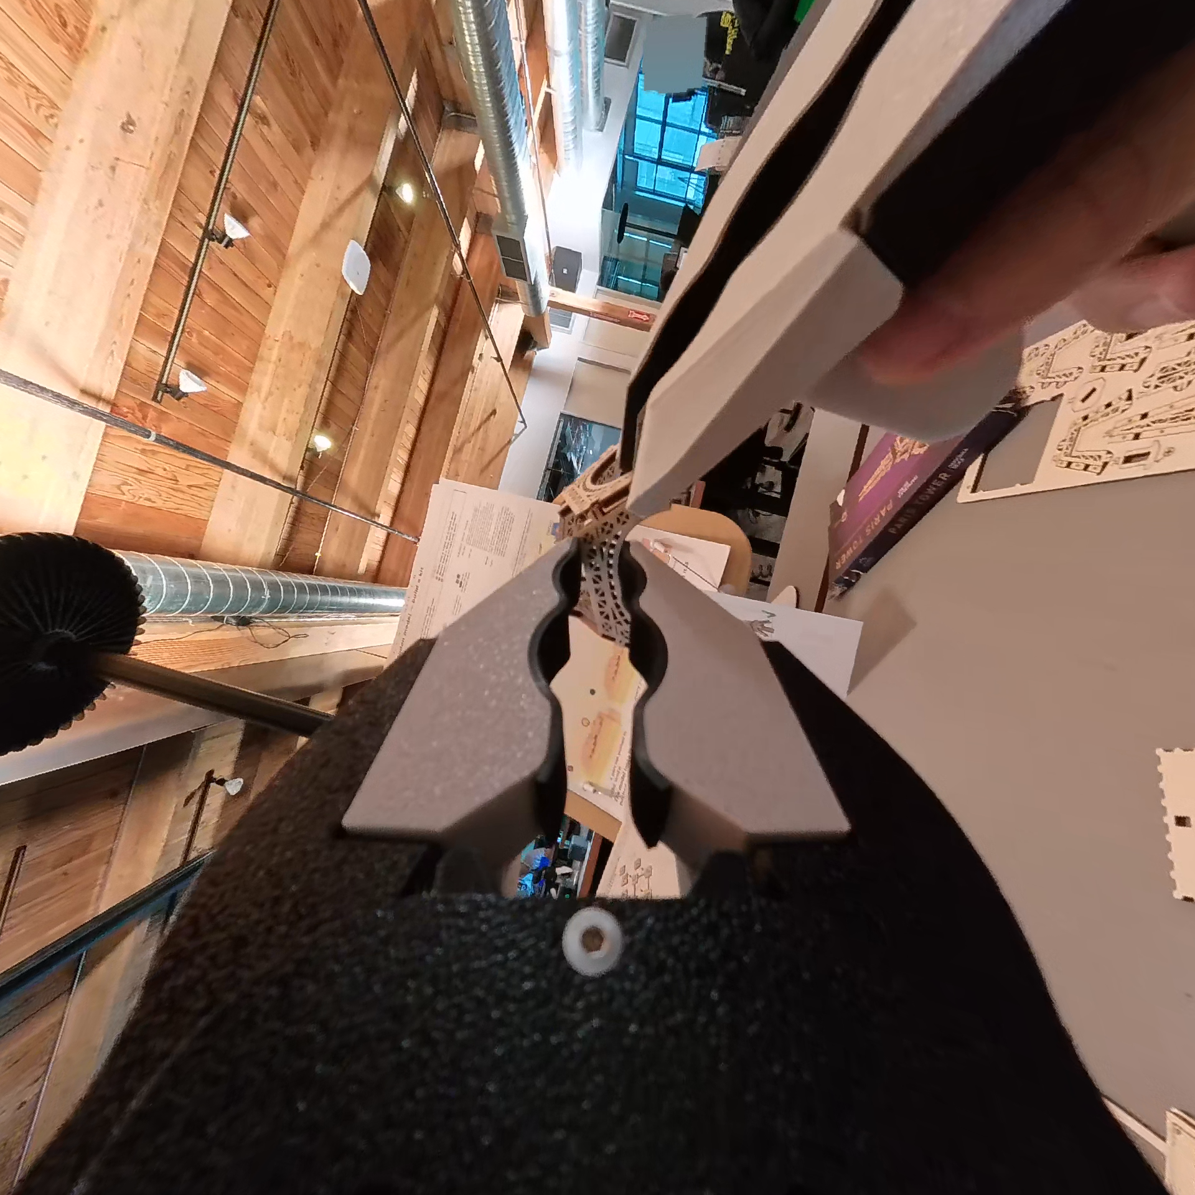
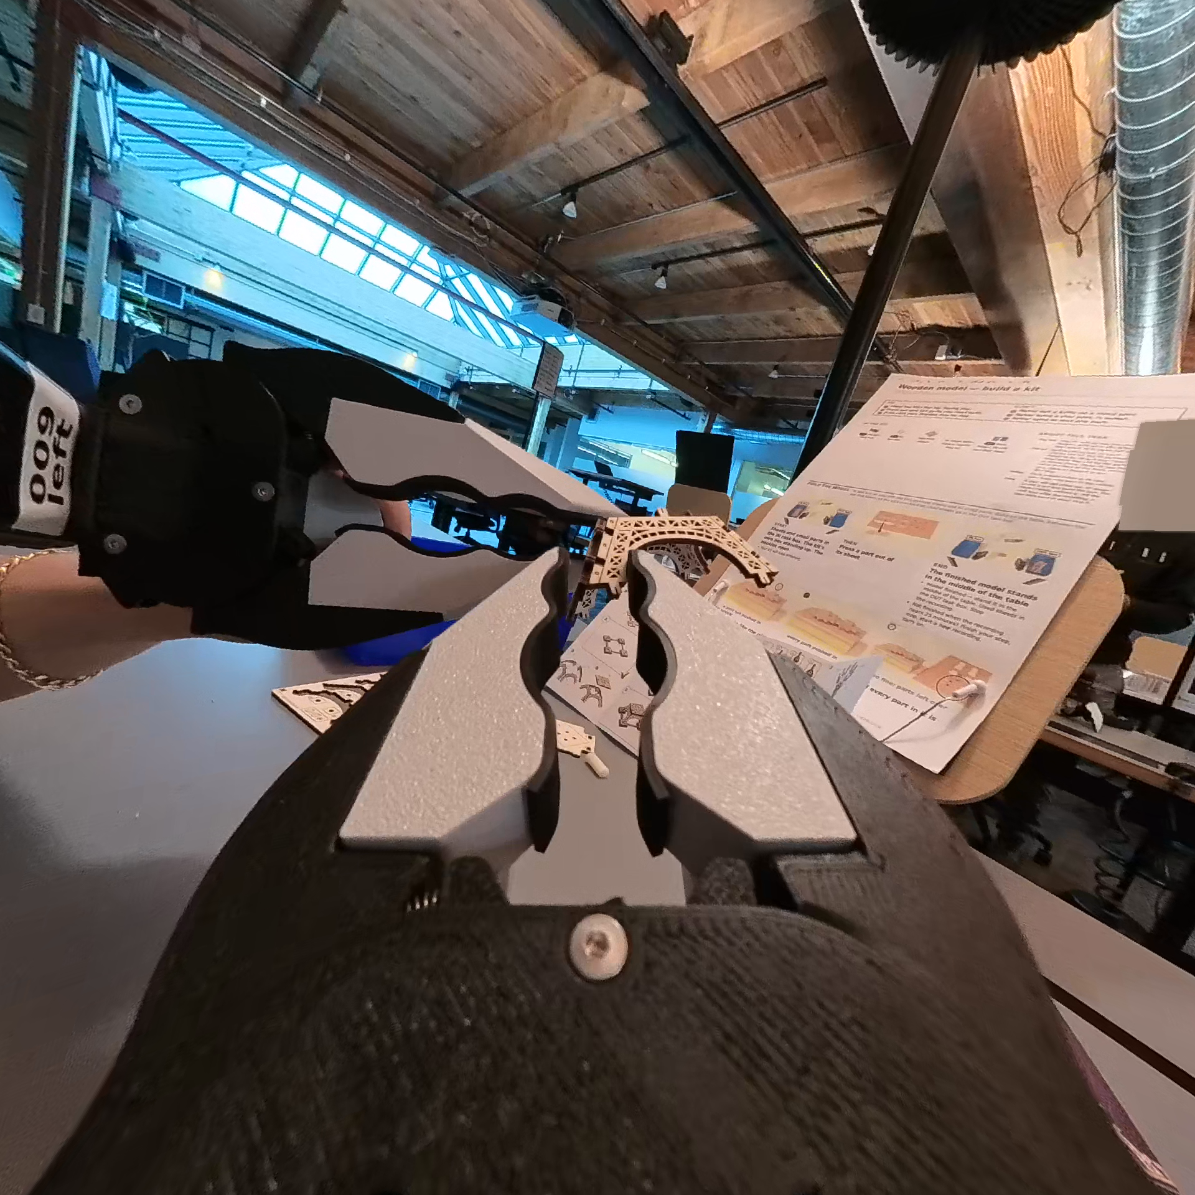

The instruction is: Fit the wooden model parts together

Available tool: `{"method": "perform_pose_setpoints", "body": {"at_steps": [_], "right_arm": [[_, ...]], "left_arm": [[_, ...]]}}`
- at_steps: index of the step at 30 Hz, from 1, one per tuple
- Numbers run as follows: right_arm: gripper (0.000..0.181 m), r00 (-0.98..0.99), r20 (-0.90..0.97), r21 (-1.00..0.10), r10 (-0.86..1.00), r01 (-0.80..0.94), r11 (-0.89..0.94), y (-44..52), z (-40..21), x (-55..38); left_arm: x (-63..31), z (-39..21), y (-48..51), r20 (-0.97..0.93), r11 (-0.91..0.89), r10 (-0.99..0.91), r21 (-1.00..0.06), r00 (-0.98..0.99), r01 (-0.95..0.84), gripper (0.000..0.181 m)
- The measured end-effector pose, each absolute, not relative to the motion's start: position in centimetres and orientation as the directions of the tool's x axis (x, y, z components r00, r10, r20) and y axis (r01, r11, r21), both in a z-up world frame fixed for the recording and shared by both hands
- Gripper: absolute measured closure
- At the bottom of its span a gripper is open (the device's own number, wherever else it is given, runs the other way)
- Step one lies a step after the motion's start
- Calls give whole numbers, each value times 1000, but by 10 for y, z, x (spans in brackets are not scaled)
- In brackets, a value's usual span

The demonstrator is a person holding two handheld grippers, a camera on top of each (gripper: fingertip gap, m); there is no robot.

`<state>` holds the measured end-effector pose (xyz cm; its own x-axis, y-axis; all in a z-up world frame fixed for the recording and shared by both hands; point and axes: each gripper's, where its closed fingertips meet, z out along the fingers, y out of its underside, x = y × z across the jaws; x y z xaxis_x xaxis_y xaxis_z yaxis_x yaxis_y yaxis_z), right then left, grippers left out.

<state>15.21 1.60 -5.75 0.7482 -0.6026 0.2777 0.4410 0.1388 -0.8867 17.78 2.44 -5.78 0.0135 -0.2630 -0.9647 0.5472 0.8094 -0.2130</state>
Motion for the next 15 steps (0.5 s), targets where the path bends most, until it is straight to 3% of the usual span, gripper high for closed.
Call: {"method": "perform_pose_setpoints", "body": {"at_steps": [15], "right_arm": [[170, 699, 337, -872, -631, 485, 73, 16, -59, 154]], "left_arm": [[178, -58, 25, -968, 820, -251, -195, 30, 539, 173]]}}
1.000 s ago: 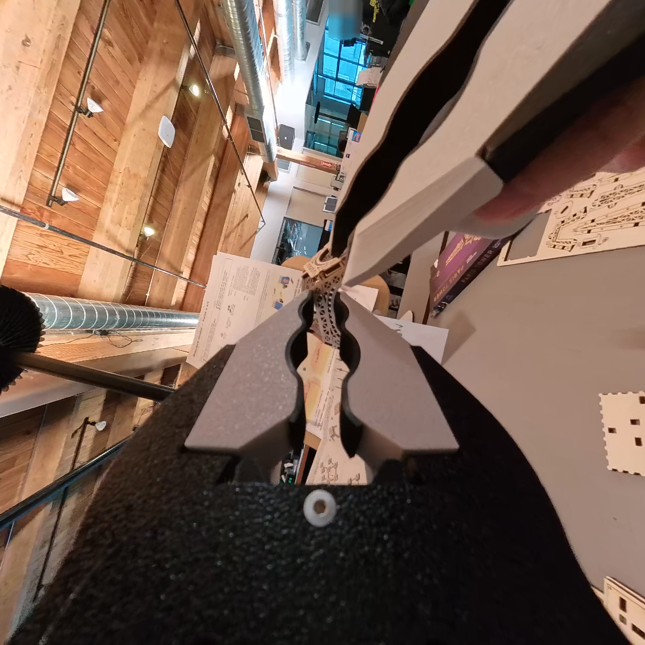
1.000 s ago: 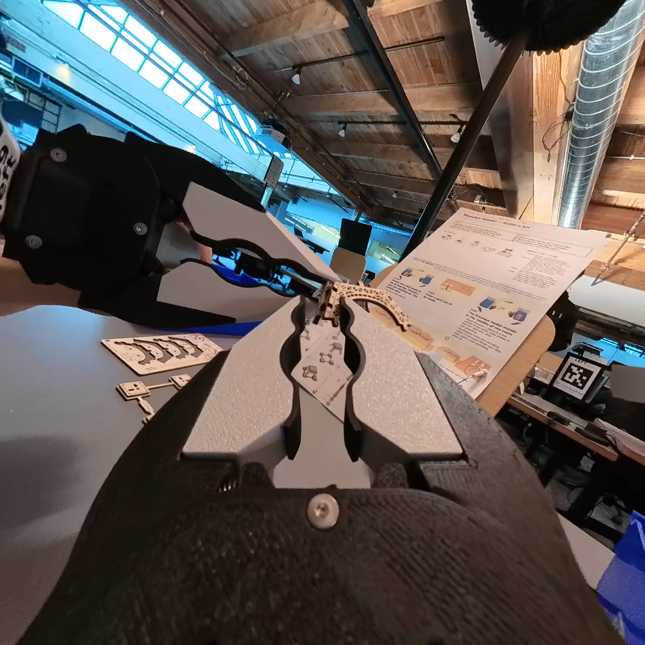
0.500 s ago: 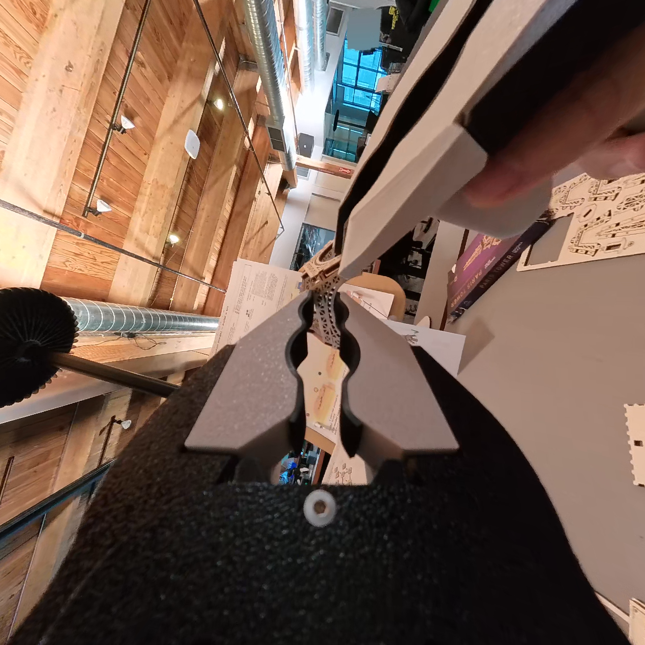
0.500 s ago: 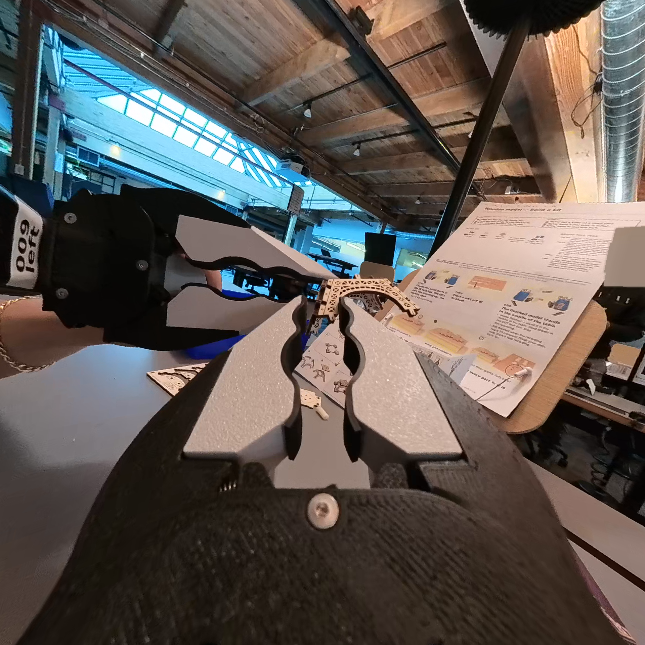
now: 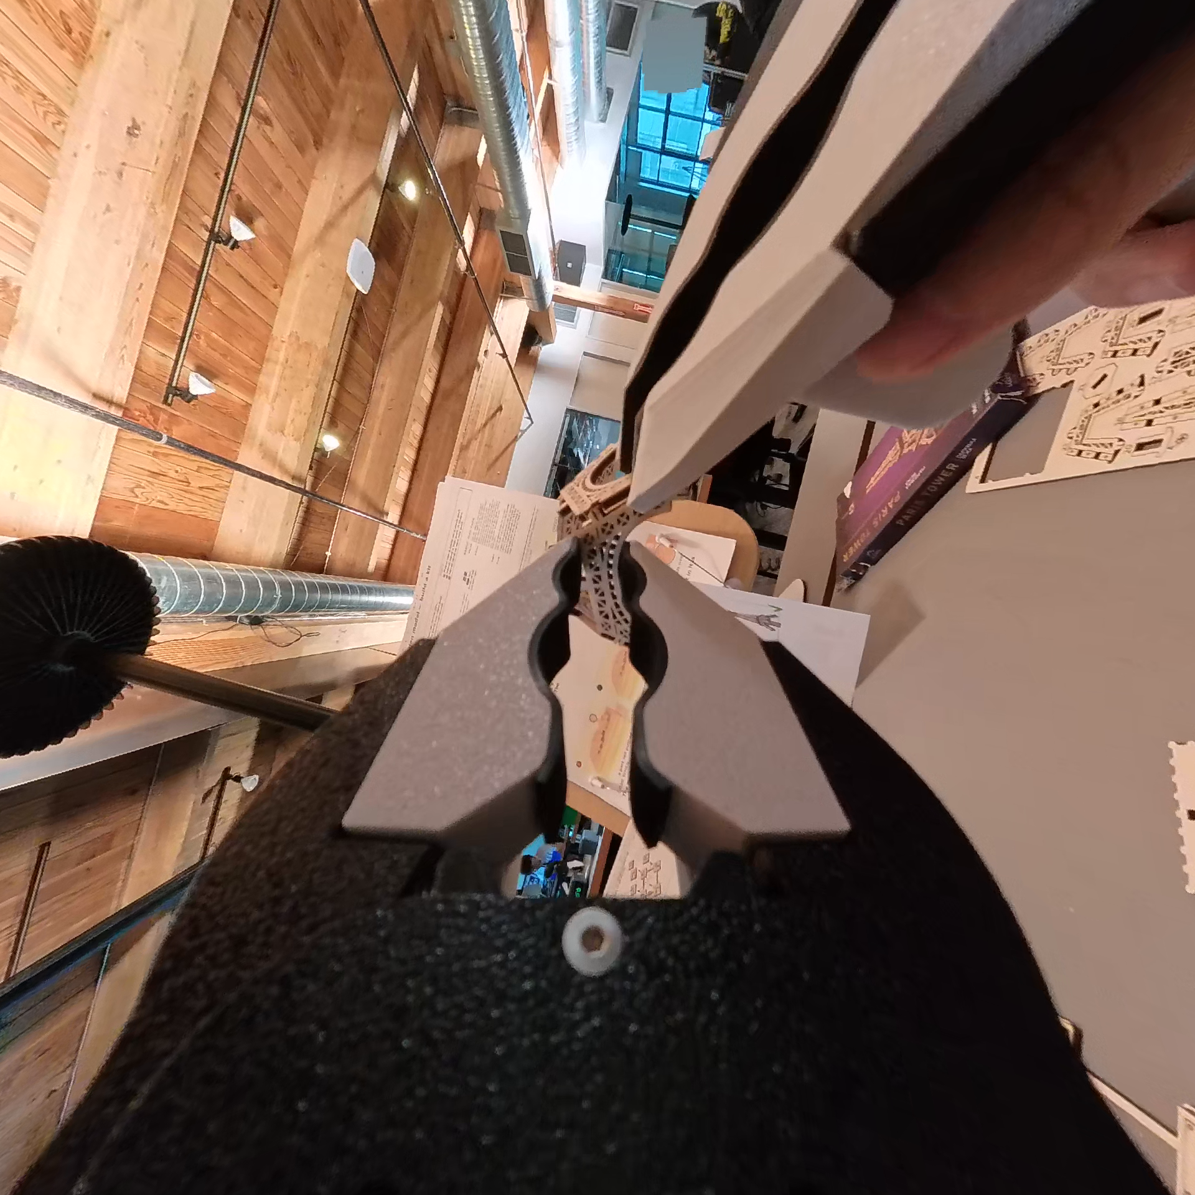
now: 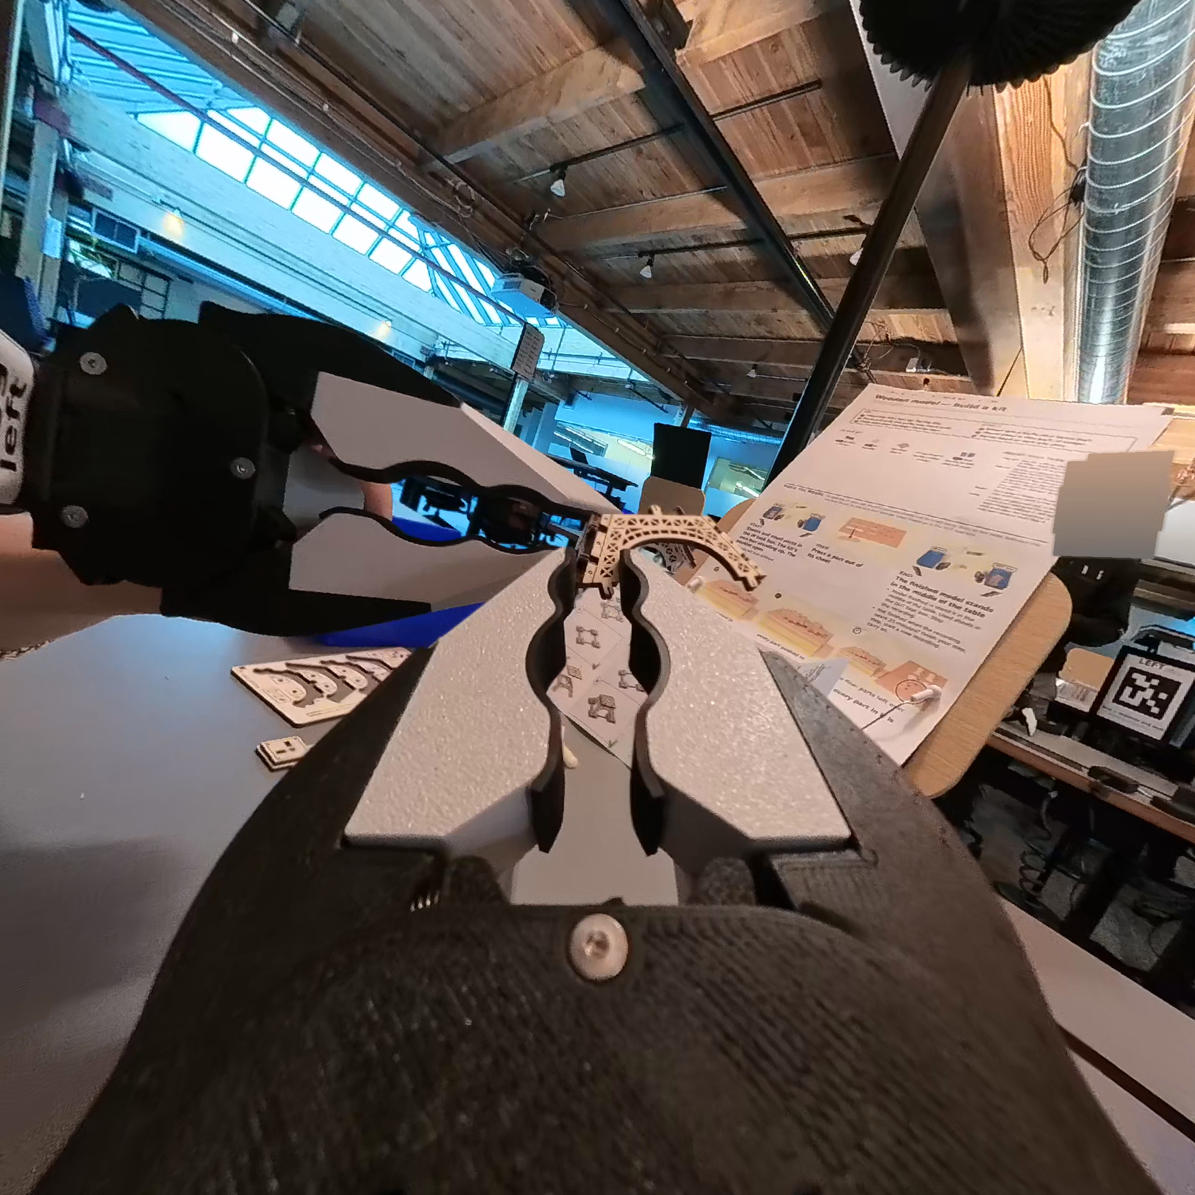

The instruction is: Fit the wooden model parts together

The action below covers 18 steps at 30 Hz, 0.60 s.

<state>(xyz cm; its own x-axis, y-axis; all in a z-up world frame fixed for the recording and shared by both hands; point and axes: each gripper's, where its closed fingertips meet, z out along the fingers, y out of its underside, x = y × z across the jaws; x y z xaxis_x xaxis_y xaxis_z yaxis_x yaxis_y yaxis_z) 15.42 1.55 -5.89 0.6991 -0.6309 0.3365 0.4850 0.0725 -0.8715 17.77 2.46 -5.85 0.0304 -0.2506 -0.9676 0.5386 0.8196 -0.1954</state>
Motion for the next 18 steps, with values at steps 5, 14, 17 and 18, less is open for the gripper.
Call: {"method": "perform_pose_setpoints", "body": {"at_steps": [5, 14, 17, 18], "right_arm": [[170, 664, 378, -858, -646, 513, 25, 15, -61, 156], [168, 594, 475, -825, -649, 557, -94, 17, -68, 160], [168, 580, 496, -815, -646, 568, -116, 18, -69, 160], [168, 584, 496, -817, -643, 565, -116, 18, -69, 160]], "left_arm": [[179, -60, 24, -970, 824, -242, -189, 29, 535, 173], [180, -66, 23, -980, 836, -200, -162, 17, 525, 173], [180, -66, 24, -981, 838, -195, -159, 14, 522, 173], [180, -66, 24, -981, 839, -194, -162, 8, 520, 173]]}}
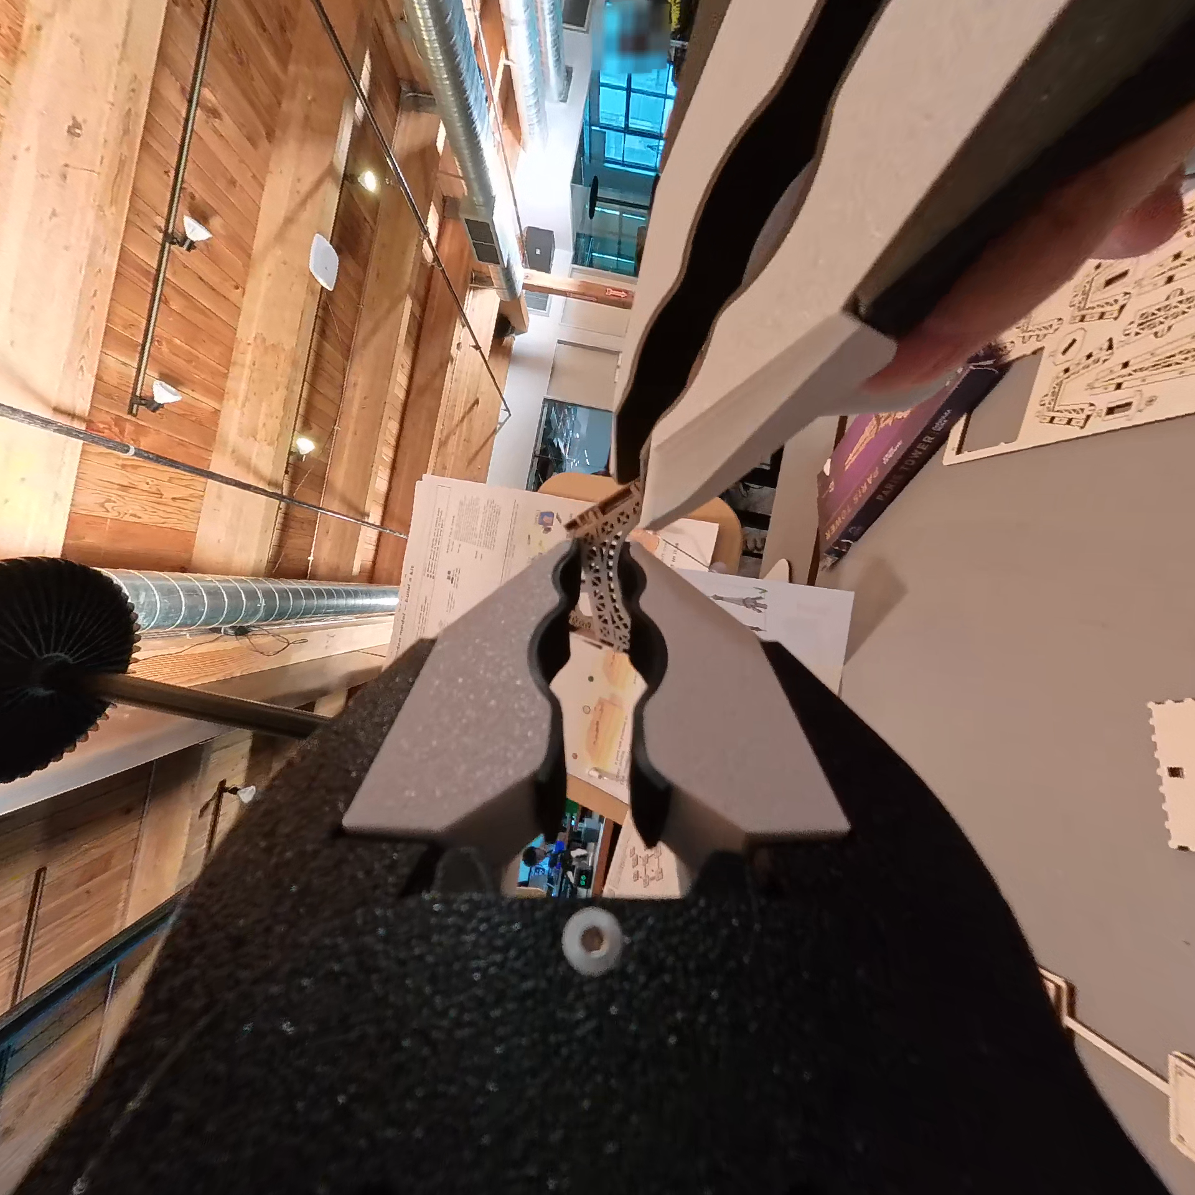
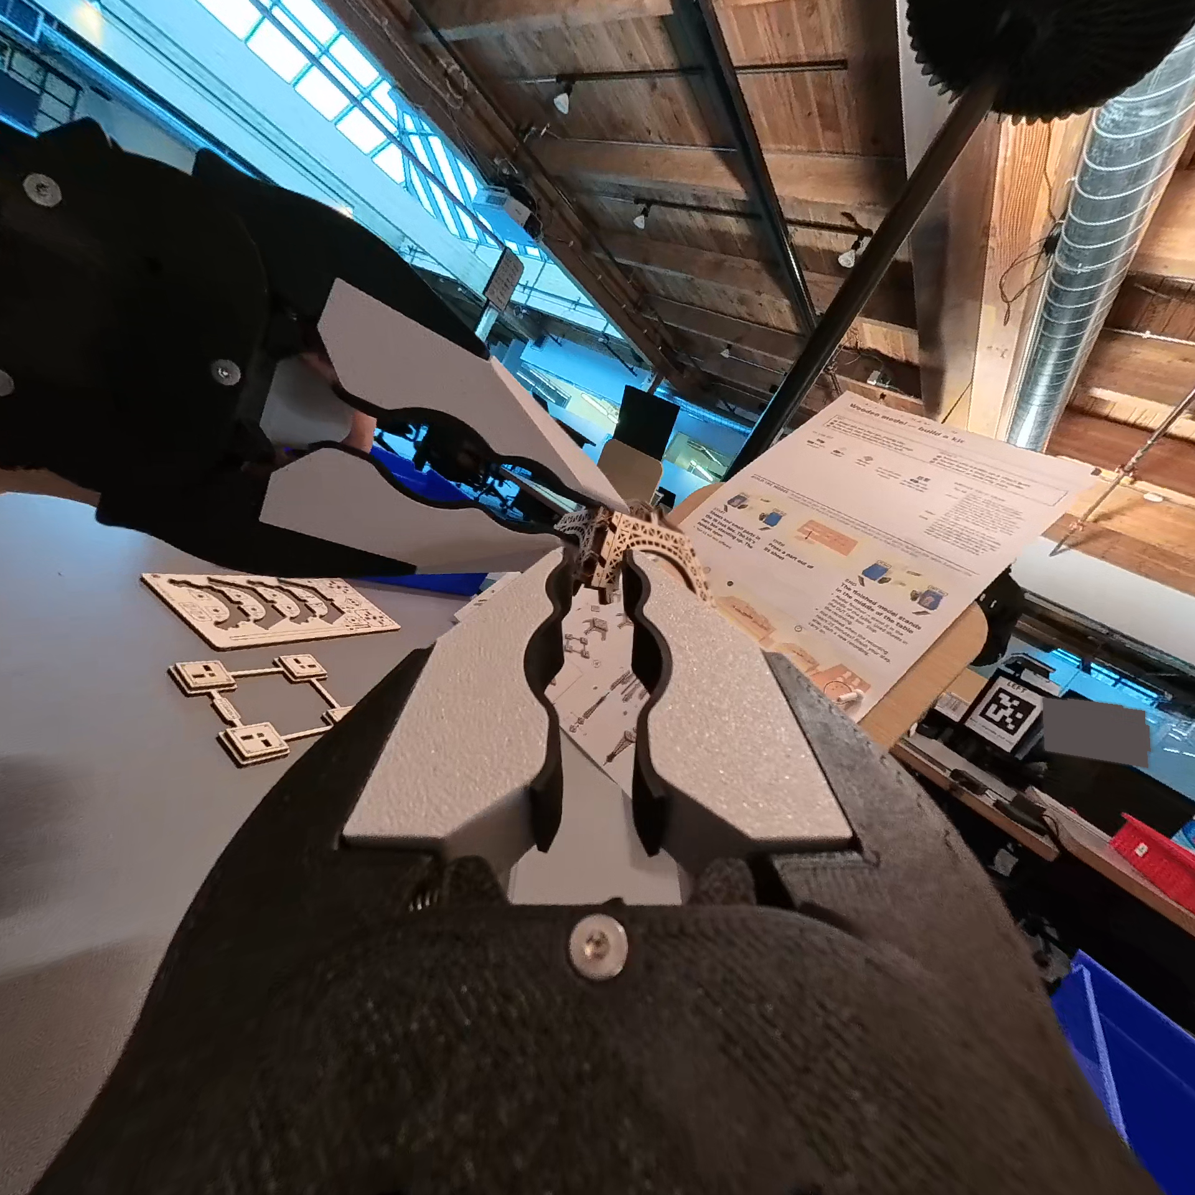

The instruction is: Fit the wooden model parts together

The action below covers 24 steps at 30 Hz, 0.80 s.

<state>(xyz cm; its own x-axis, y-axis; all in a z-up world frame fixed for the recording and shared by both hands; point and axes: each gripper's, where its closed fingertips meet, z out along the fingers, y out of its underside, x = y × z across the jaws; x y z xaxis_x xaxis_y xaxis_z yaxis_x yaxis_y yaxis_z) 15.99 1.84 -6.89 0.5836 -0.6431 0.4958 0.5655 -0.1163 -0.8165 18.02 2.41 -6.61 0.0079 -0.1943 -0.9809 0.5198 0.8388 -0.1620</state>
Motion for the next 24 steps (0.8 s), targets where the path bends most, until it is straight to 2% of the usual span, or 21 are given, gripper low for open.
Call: {"method": "perform_pose_setpoints", "body": {"at_steps": [7, 14, 24], "right_arm": [[169, 616, 459, -827, -640, 560, -54, 17, -66, 157], [169, 754, 304, -876, -582, 462, 140, 16, -60, 151], [166, 835, 152, -913, -529, 323, 248, 14, -61, 157]], "left_arm": [[178, -64, 23, -978, 830, -209, -180, -5, 528, 173], [176, -63, 22, -978, 827, -208, -172, 6, 536, 173], [177, -59, 23, -977, 830, -210, -155, 43, 536, 173]]}}
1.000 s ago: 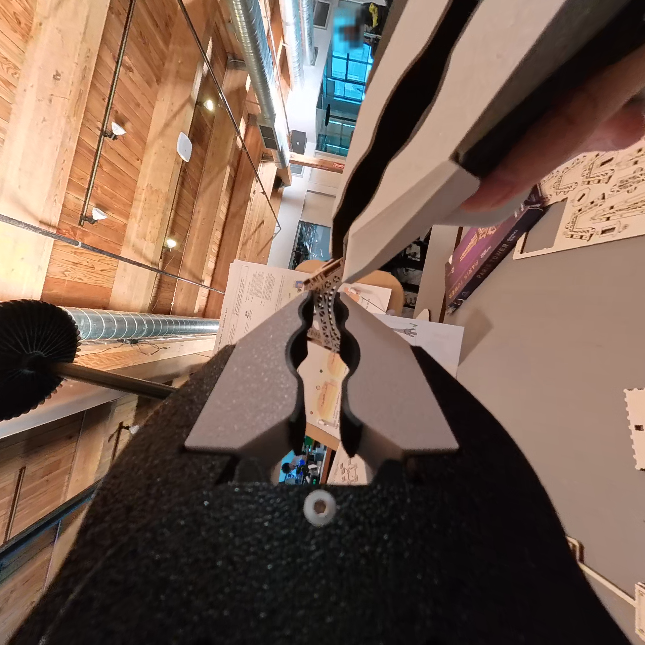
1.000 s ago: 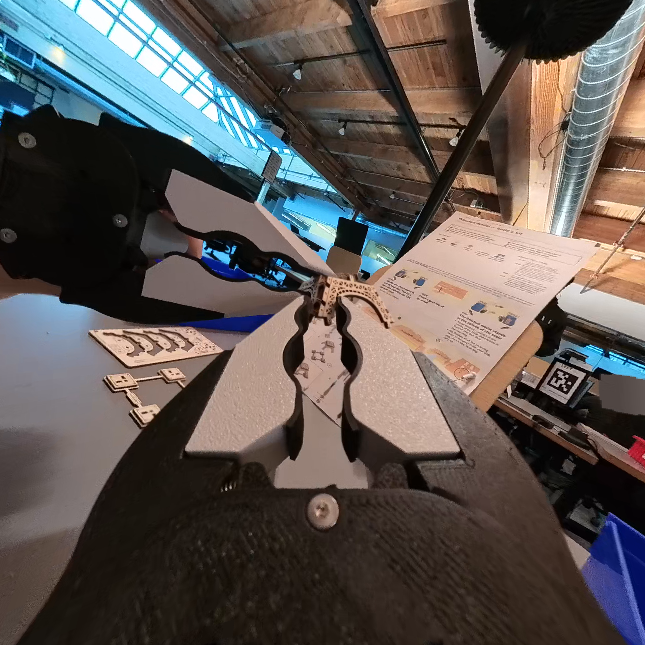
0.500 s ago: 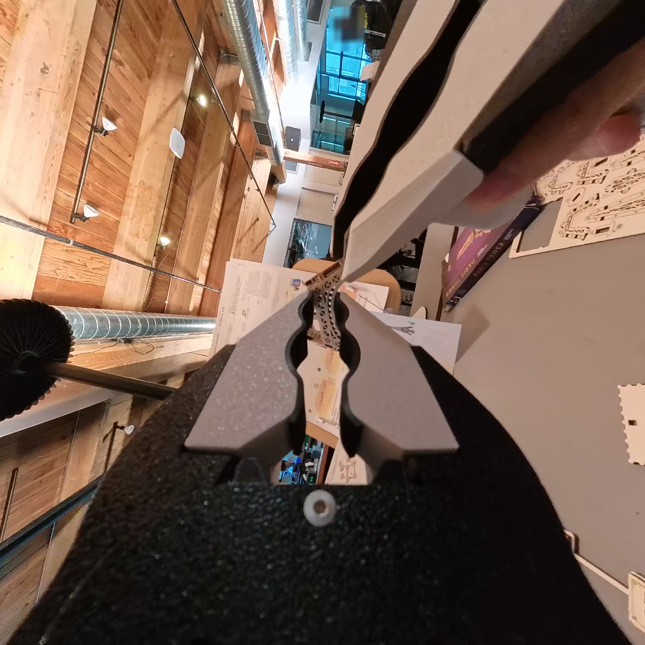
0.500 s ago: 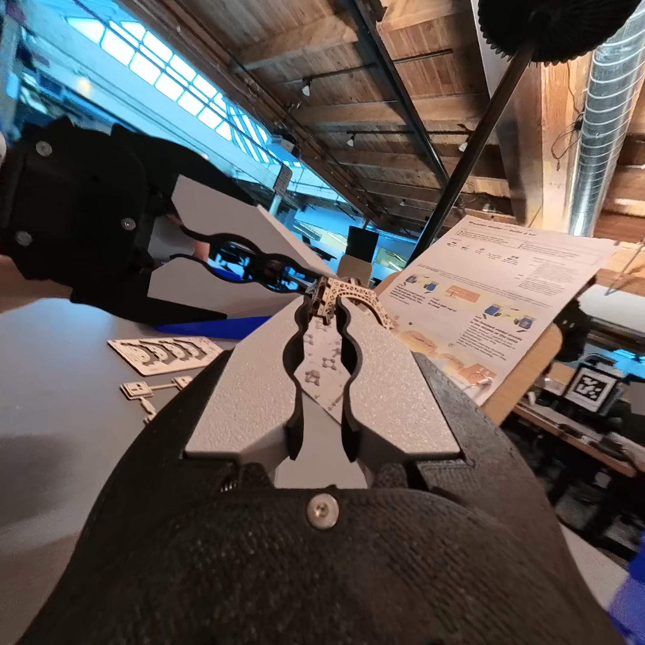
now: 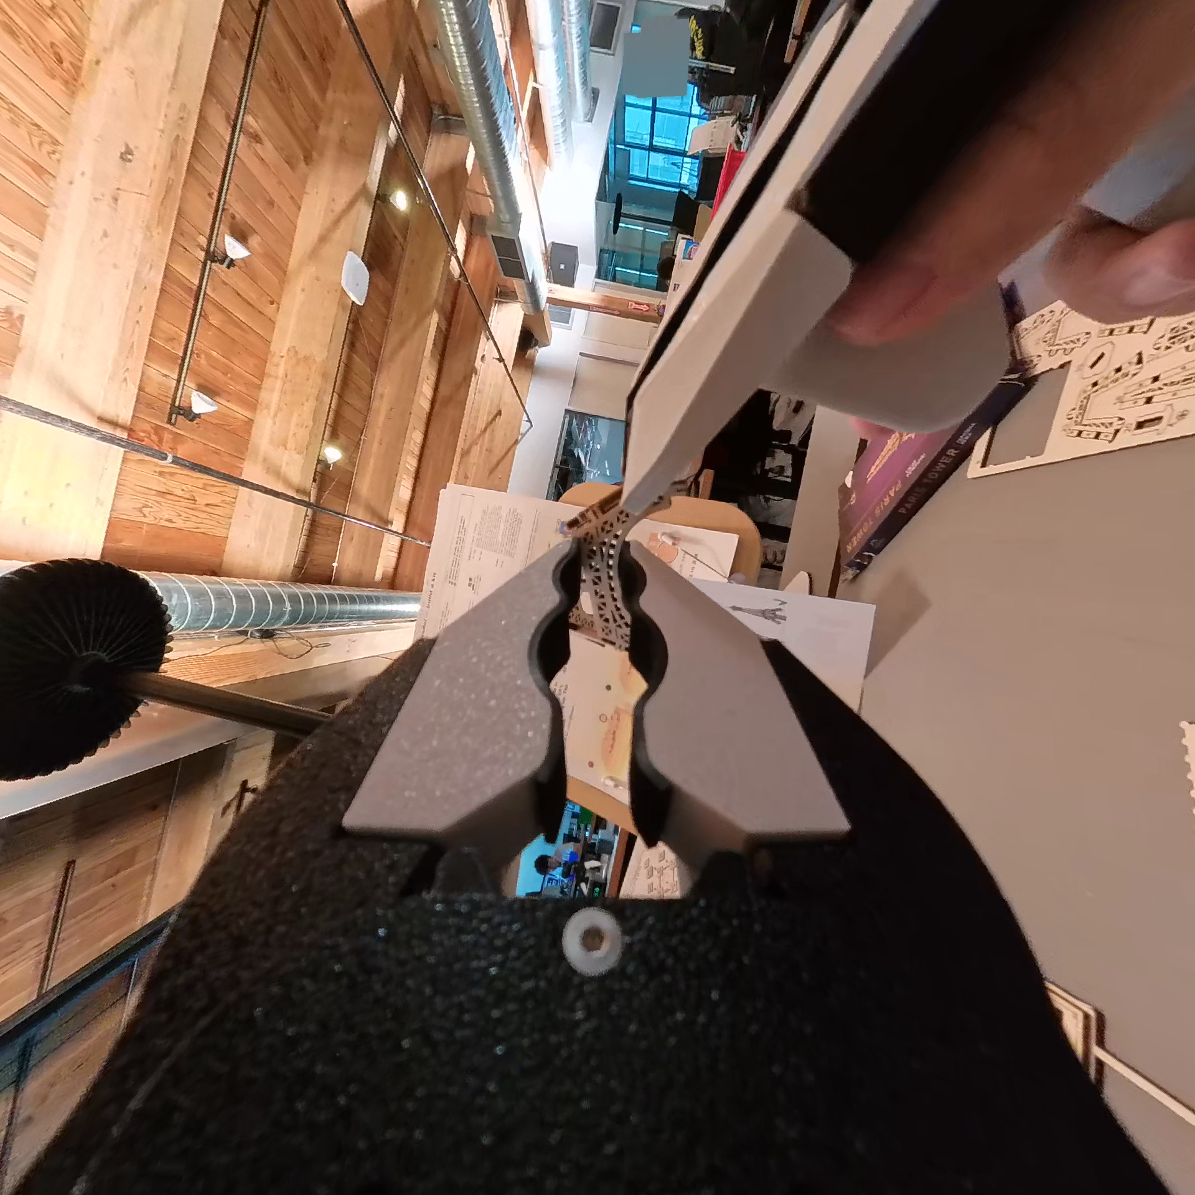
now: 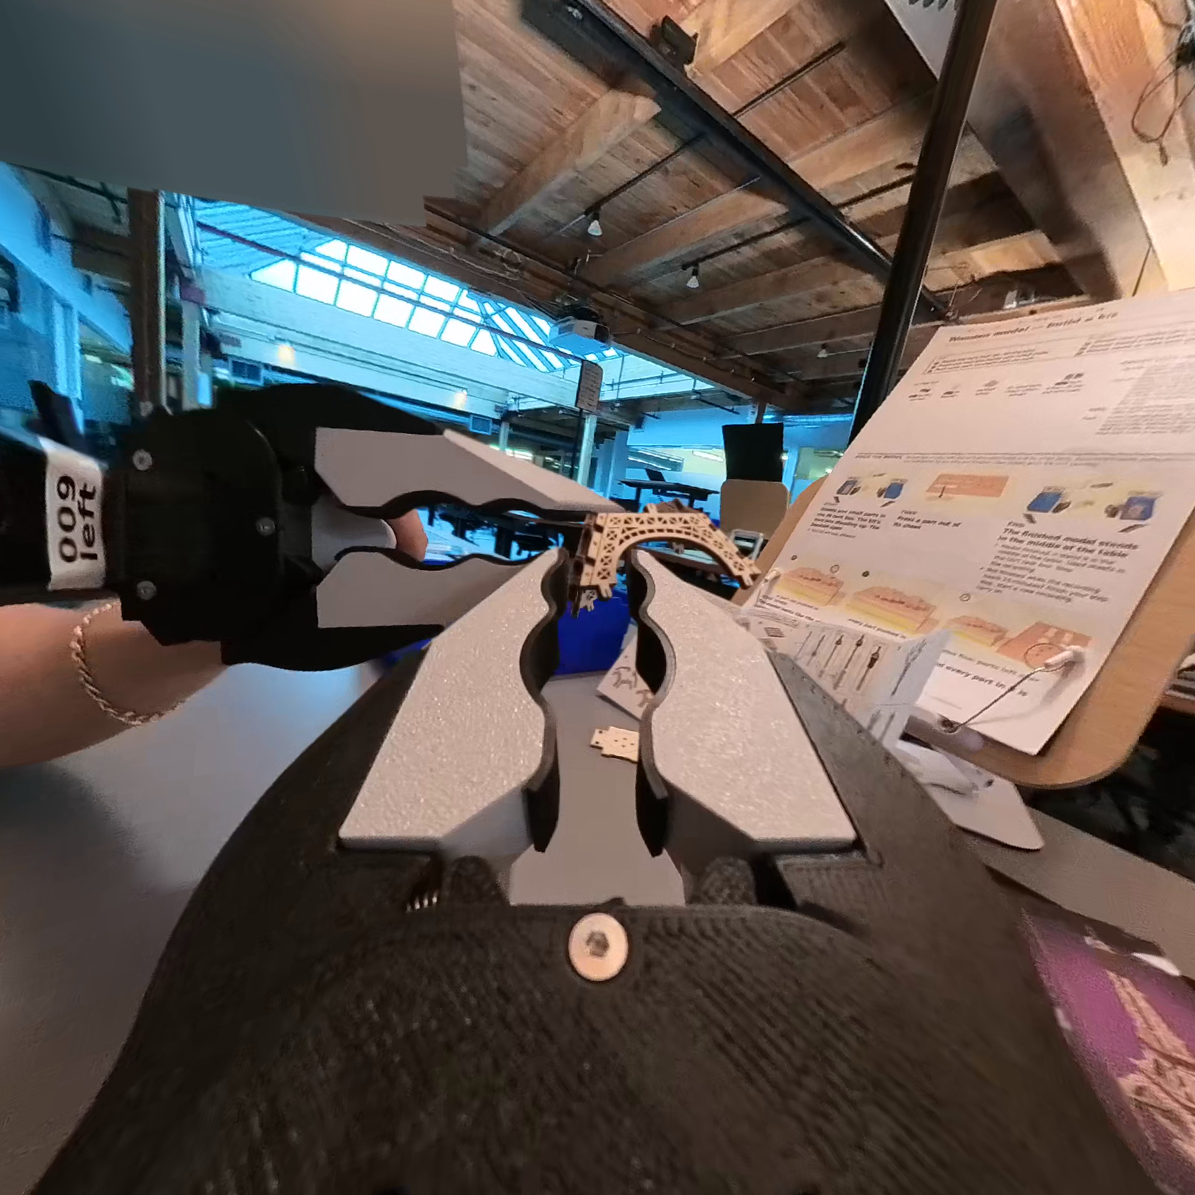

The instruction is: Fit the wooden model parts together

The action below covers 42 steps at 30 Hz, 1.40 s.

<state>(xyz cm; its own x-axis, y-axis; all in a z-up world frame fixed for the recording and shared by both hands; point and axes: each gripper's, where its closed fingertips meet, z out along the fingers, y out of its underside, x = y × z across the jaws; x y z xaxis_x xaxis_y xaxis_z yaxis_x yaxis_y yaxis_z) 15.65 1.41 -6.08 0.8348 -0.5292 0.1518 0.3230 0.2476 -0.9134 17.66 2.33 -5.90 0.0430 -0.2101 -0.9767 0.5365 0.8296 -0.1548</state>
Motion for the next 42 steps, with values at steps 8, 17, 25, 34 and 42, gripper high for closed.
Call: {"method": "perform_pose_setpoints", "body": {"at_steps": [8, 17, 25, 34, 42], "right_arm": [[171, 845, 130, -913, -518, 305, 269, 14, -59, 156], [171, 806, 182, -897, -563, 371, 242, 14, -57, 156], [171, 802, 200, -894, -563, 384, 230, 14, -56, 156], [170, 760, 268, -884, -593, 438, 162, 14, -55, 155], [170, 764, 247, -877, -597, 438, 199, 14, -51, 151]], "left_arm": [[177, -58, 24, -976, 831, -212, -152, 53, 535, 173], [177, -58, 24, -971, 822, -241, -201, 6, 533, 173], [178, -58, 24, -967, 815, -253, -221, -15, 535, 173], [177, -57, 24, -966, 811, -258, -219, -5, 543, 173], [174, -53, 23, -962, 803, -271, -206, 35, 559, 173]]}}
